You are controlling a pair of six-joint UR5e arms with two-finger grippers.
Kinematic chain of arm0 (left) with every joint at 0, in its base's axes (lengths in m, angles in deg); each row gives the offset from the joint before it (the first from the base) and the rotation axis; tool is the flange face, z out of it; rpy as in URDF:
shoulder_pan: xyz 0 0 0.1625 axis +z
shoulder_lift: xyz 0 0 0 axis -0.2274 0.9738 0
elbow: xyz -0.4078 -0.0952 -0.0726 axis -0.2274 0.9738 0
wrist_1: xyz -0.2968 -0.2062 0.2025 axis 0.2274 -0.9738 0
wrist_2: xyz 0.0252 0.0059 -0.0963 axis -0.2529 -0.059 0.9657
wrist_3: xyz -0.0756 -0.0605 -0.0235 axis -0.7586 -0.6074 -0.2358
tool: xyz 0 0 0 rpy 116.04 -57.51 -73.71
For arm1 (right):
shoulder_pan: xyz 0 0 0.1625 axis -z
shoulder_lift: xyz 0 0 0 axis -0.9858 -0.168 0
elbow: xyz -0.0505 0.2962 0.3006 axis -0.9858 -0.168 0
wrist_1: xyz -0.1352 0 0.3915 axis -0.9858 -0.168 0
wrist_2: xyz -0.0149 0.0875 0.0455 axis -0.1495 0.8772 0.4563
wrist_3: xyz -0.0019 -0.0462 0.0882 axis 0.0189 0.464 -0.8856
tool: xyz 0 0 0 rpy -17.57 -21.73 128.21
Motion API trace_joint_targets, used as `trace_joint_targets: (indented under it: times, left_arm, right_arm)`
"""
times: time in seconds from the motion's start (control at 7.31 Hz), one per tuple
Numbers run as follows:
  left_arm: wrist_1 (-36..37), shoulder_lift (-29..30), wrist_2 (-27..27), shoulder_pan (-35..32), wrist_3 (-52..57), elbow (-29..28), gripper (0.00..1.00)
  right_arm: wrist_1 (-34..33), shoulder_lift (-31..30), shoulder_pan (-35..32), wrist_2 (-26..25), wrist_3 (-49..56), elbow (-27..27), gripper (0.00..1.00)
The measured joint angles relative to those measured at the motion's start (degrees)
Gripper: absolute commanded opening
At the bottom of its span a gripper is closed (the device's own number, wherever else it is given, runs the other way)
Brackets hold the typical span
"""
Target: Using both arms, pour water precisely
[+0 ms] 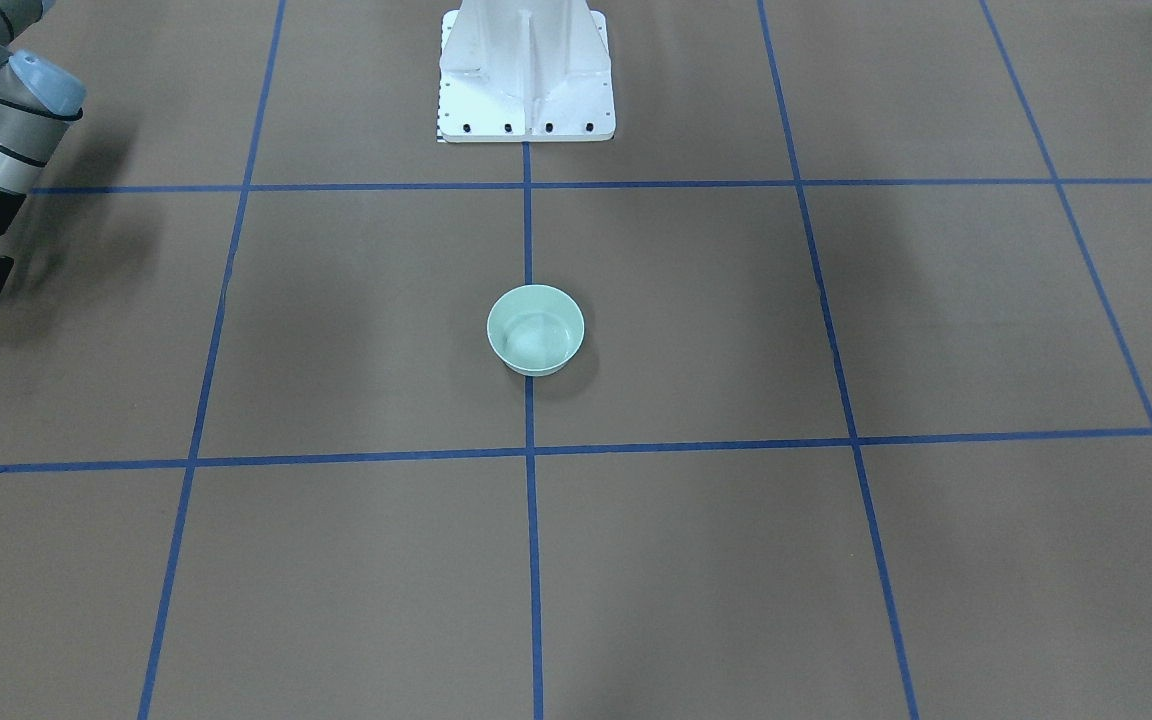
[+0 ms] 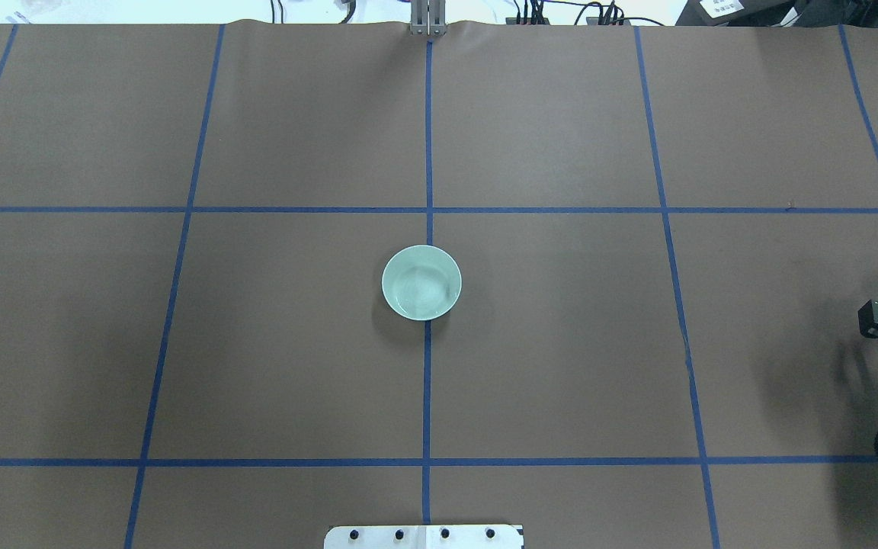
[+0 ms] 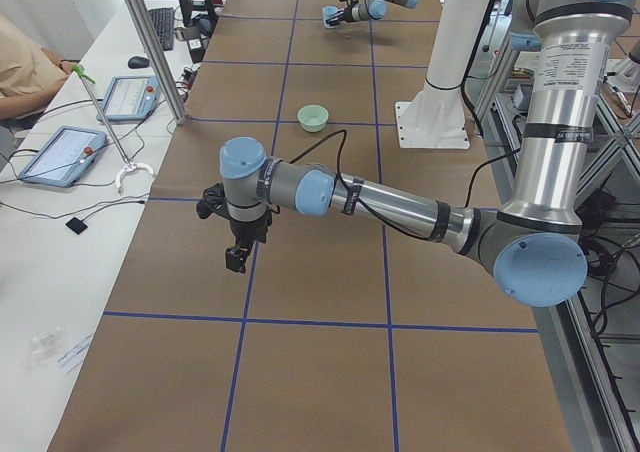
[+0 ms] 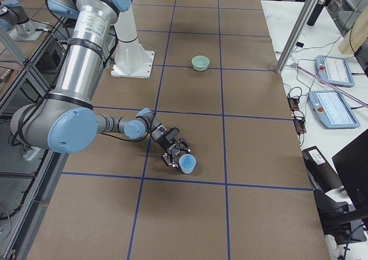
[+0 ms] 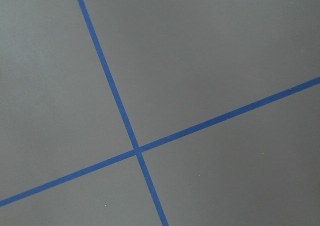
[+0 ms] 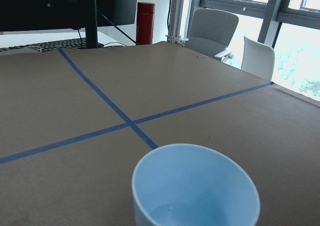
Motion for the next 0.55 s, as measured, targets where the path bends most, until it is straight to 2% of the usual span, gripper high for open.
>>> trace_joint_targets:
  times: [0.14,0.27,0.41,0.55]
  left_arm:
    - [0.0,-0.1,0.0,0.0,0.0,0.1,1.0]
    - [0.0,-0.2,0.0,0.0,0.0,0.1,1.0]
    - [0.0,-0.4,0.0,0.0,0.1,0.2,1.0]
    - [0.0,-0.5,0.0,0.0,0.1,0.2,1.0]
  right_arm:
    - [0.0,0.0,-0.4,-0.2,0.0,-0.6,0.98]
    - [0.0,0.0,-0.8,-0.4,-0.1,-1.0,0.89]
    - [0.0,0.3,-1.6,-0.6,-0.1,-1.2,0.59]
    - [0.0,0.6,-2.5,-0.9,-0.1,-1.4,0.41]
